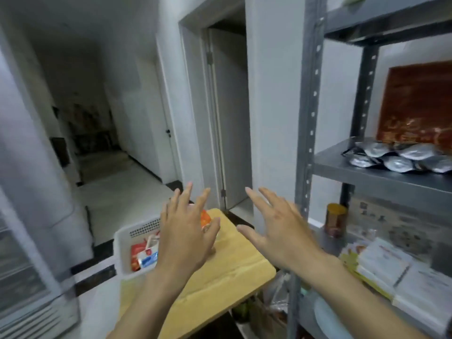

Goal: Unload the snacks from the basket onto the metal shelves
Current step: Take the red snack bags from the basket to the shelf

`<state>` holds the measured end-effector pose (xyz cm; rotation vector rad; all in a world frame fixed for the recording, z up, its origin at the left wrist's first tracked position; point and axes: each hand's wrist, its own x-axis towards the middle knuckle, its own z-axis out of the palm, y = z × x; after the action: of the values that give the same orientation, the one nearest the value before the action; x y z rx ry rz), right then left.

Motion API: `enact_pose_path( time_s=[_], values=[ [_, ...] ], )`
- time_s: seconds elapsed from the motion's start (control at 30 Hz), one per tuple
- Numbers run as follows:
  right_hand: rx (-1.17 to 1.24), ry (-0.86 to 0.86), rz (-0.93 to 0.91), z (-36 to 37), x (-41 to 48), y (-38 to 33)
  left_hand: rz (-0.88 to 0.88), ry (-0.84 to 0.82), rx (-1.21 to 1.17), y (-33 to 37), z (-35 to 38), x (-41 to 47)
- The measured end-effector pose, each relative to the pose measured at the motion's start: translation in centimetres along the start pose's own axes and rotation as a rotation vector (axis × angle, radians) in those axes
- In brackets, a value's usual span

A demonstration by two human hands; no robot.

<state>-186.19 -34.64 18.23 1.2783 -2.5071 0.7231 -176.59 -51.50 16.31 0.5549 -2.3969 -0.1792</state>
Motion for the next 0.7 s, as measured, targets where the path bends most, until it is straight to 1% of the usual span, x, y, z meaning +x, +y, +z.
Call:
enact_pose_path(
  time_s=[0.13,0.2,0.3,0.5,0.7],
  values=[
    [0.104,-0.074,-0.044,7.2,2.6,-5.9,-0.114,-0.014,0.036,-9.9,-0.7,-2.8],
    [0.156,-0.107,-0.07,10.2,3.8,-7.8,-0.184,-0.045,0.042,-13.7,-0.6,-3.9],
    [0.219,-0.145,-0.07,13.9,5.6,-9.5,-0.243,-0.048,0.023,-17.9,0.0,-4.7],
    [0.321,-0.205,-0.068,20.8,11.0,-9.4,-0.312,-0.084,-0.043,-24.3,3.9,-3.6],
    [0.42,-0.279,-0.029,29.0,18.7,-6.9,-0.388,-0.159,-0.115,-30.2,11.1,0.7]
  ],
)
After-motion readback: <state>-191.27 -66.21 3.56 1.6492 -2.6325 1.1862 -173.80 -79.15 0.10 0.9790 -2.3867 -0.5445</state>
